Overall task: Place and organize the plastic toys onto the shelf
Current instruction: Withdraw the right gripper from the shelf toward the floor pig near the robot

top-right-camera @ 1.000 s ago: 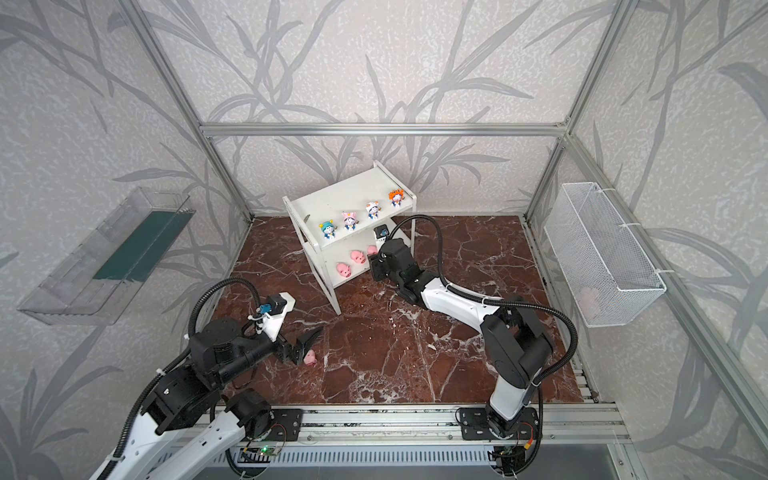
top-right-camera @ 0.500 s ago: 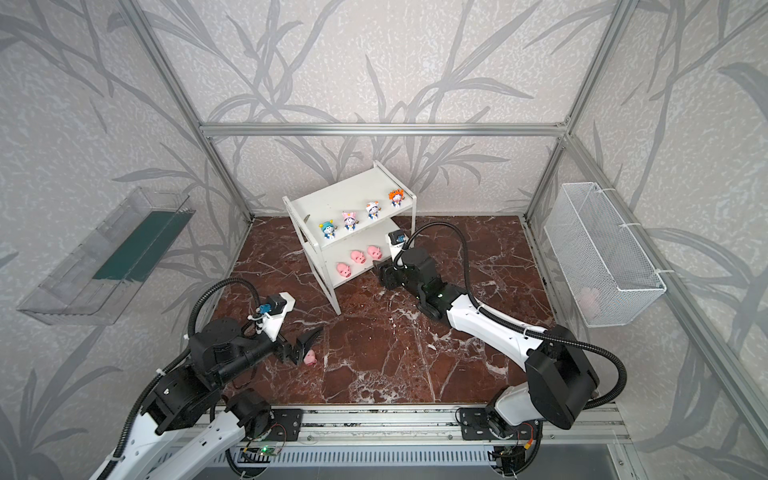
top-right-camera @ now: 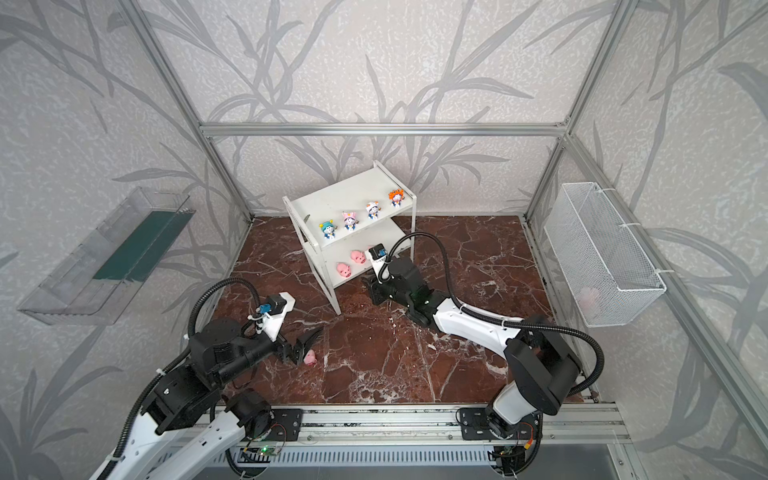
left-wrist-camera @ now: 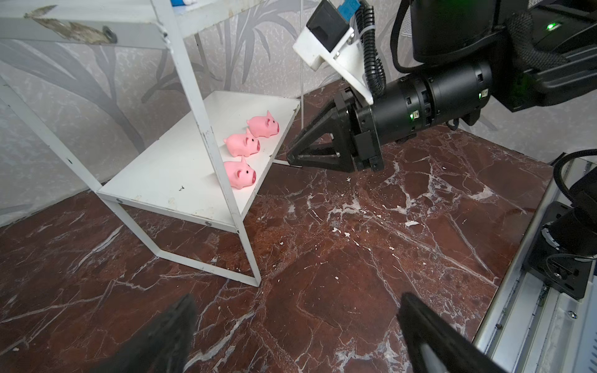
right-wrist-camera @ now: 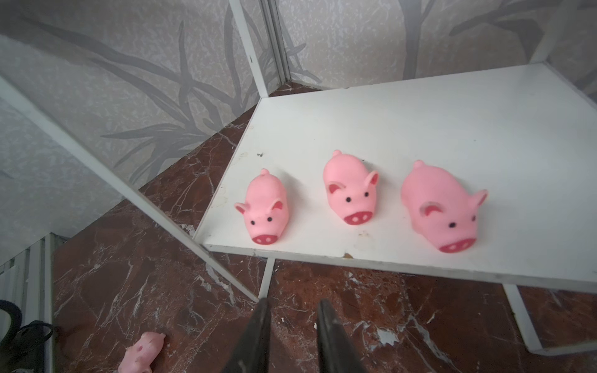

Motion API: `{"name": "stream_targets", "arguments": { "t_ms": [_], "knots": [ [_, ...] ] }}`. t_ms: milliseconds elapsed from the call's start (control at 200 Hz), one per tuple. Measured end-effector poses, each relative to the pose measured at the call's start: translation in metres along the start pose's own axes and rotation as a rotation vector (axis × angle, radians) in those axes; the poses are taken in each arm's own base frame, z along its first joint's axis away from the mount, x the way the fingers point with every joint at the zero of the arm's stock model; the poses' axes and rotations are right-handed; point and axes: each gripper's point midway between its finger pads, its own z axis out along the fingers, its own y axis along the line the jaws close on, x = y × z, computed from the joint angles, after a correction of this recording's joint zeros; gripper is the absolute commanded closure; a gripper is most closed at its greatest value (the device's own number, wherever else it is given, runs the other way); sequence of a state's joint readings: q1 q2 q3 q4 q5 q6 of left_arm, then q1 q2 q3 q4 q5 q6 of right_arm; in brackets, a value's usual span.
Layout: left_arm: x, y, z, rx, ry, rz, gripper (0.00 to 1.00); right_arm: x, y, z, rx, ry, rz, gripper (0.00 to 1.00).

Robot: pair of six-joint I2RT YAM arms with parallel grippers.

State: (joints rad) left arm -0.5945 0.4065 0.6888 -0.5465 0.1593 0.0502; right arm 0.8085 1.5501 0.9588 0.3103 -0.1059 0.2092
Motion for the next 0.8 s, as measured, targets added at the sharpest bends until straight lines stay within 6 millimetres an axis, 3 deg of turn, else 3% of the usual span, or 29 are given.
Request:
{"name": "stream_targets", "arguments": {
  "t_ms": [220, 315, 425, 605, 720, 800],
  "knots": [
    [0.002, 0.001, 0.000, -0.006, 0.007, -0.011, 0.01, 0.016, 0.059, 0.001, -0.098, 0.012, -0.058, 0.74],
    [0.007, 0.005, -0.001, -0.030, 0.026, -0.055, 0.01, 0.046, 0.090, -0.003, -0.149, 0.054, -0.084, 0.74],
    [0.012, 0.012, -0.004, -0.075, 0.052, -0.154, 0.01, 0.096, 0.111, -0.011, -0.186, 0.144, -0.104, 0.74],
    [0.023, 0.021, -0.006, -0.143, 0.087, -0.322, 0.01, 0.152, 0.109, -0.025, -0.159, 0.248, -0.122, 0.74],
    [0.037, 0.027, 0.003, -0.193, 0.144, -0.417, 0.01, 0.163, 0.101, -0.037, -0.132, 0.257, -0.124, 0.72],
    [0.058, 0.030, 0.017, -0.233, 0.213, -0.488, 0.01, 0.161, 0.095, -0.046, -0.109, 0.242, -0.124, 0.70]
  ]
}}
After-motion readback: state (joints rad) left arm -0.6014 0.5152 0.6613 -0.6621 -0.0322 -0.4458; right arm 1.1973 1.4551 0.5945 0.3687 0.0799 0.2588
